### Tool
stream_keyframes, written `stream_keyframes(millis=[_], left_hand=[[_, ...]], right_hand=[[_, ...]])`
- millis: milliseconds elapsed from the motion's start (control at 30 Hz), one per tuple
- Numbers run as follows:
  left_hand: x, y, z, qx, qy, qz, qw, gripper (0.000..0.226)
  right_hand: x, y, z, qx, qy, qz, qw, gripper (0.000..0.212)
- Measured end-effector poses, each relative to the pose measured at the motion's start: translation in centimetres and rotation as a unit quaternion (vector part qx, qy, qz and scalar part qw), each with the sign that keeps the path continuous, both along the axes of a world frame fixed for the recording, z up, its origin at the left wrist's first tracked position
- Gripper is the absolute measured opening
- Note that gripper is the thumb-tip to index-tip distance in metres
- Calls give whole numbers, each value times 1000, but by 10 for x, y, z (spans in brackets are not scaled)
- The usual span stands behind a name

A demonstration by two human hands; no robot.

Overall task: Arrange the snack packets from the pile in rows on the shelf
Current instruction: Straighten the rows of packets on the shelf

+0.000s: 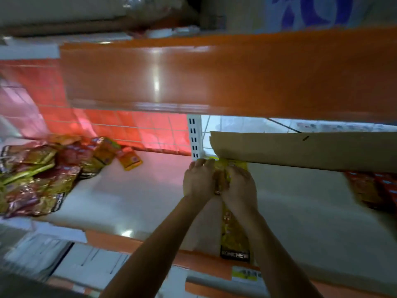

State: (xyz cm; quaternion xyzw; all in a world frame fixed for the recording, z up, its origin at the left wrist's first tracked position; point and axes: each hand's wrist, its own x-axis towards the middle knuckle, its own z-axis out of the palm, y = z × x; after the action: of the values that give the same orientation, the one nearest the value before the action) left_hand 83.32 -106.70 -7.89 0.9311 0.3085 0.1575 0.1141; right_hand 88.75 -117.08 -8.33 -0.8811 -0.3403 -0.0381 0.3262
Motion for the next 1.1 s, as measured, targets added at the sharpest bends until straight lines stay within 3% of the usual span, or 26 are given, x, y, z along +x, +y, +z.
stream_keyframes(millis=[233, 700, 900, 1100], left_hand=[[-52, 99, -9, 0, 2, 72, 997, 46], [-143, 254, -20, 16, 19, 250, 968, 59], [-145, 281, -16, 36, 31, 297, 954, 47], [-148, 285, -17, 35, 58, 296, 953, 32]], right_hand=[[-45, 102, -12, -35, 2, 64, 997, 45], [-114, 264, -29, -64, -18, 132, 989, 44], [-118, 298, -34, -87, -58, 214, 971, 56], [-118, 306, -43, -135, -26, 121, 983, 57]])
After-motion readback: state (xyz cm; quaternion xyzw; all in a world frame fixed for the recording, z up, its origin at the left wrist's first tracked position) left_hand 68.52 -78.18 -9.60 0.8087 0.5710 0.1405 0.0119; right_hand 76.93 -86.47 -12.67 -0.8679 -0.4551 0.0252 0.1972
